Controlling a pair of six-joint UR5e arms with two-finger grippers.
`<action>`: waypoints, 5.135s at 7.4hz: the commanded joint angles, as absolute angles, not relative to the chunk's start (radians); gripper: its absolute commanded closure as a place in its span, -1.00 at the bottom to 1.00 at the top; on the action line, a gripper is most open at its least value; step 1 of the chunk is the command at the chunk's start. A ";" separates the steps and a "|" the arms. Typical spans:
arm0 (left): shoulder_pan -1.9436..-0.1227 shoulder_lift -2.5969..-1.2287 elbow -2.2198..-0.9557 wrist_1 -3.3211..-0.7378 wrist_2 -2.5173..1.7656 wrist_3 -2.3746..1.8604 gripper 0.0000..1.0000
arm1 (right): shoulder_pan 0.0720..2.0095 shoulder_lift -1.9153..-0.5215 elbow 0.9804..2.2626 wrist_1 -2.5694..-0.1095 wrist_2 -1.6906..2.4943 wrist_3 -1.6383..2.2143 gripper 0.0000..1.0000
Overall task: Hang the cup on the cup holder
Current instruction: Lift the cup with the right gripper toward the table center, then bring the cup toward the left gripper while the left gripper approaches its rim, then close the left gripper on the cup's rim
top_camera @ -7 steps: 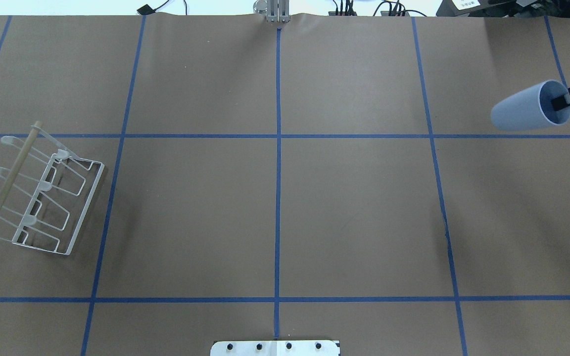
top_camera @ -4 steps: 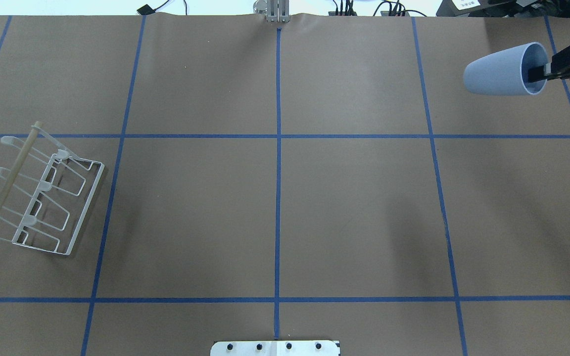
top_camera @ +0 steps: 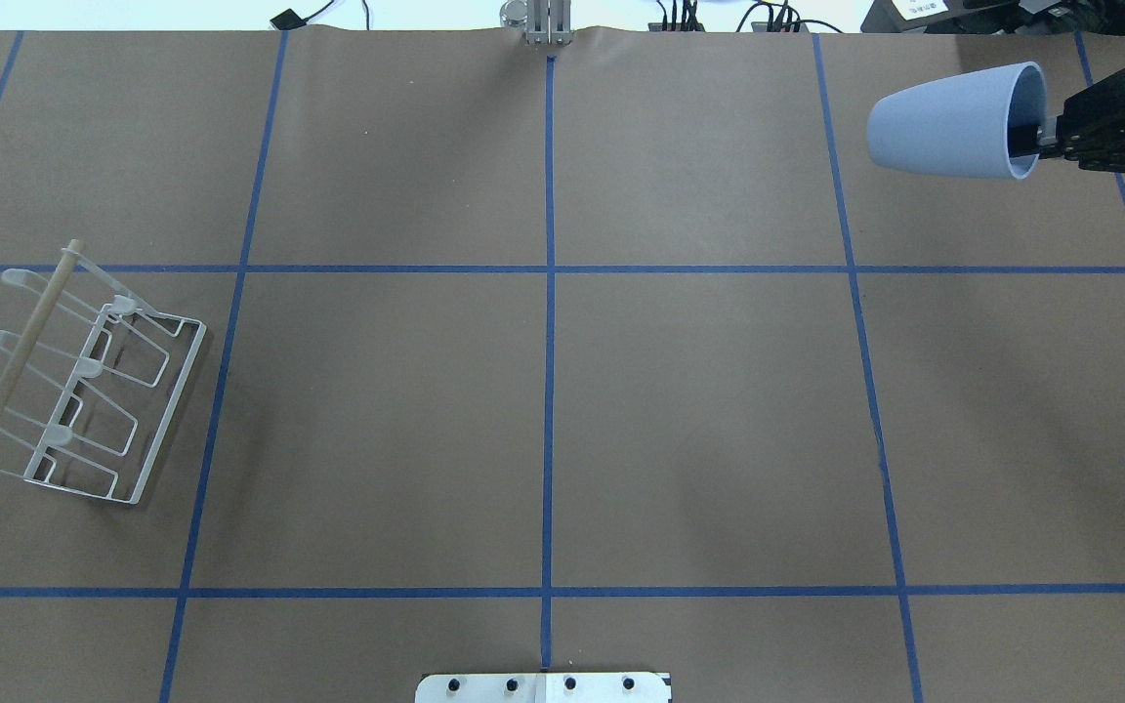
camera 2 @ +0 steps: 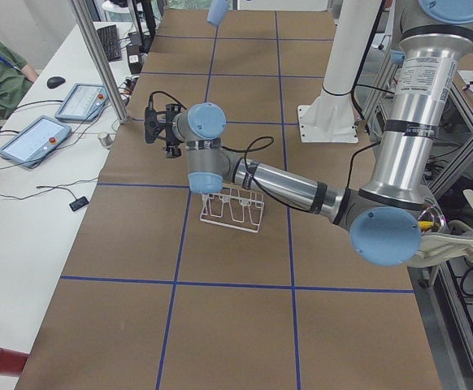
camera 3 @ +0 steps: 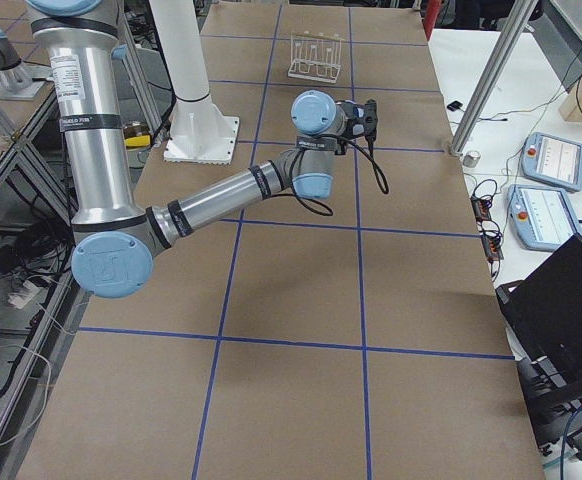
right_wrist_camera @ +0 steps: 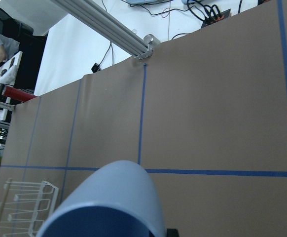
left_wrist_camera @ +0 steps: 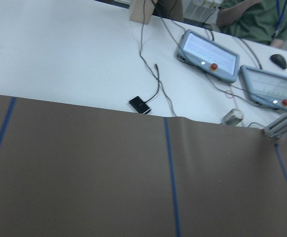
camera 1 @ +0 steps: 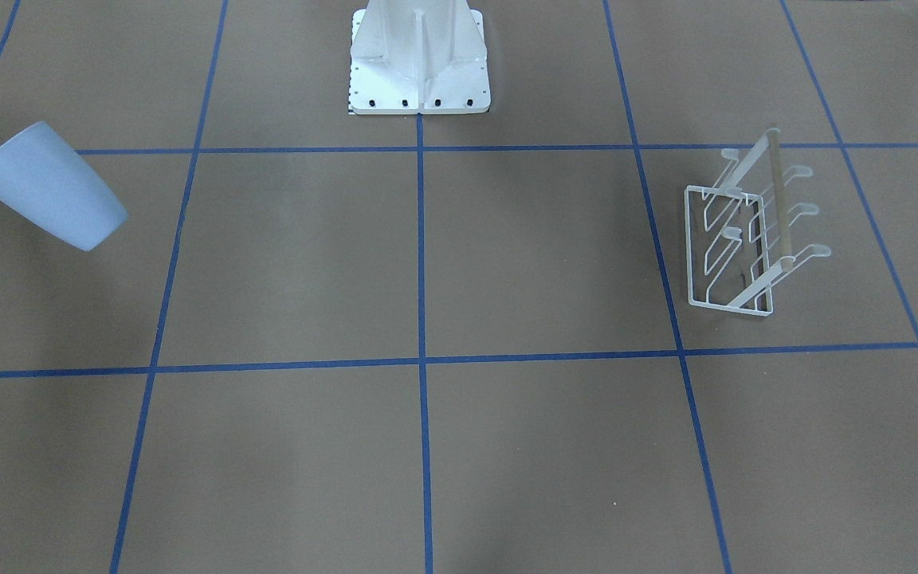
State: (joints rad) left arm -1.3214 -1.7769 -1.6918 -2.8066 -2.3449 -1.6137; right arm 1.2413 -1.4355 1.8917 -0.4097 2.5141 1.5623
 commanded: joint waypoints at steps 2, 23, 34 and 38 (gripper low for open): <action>-1.137 -1.864 -1.822 -2.867 -2.342 -2.010 -0.94 | 1.166 -1.364 1.896 -0.154 2.507 1.880 1.00; -0.558 -2.088 -2.025 -2.879 -1.830 -2.194 -0.90 | 0.713 -1.198 1.894 0.184 2.071 2.071 1.00; -0.549 -2.102 -2.032 -2.870 -1.829 -2.242 0.93 | 0.686 -1.210 1.888 0.222 2.071 2.074 0.46; -0.549 -2.092 -2.046 -2.882 -1.838 -2.304 1.00 | 0.673 -1.230 1.890 0.224 2.037 2.112 -1.00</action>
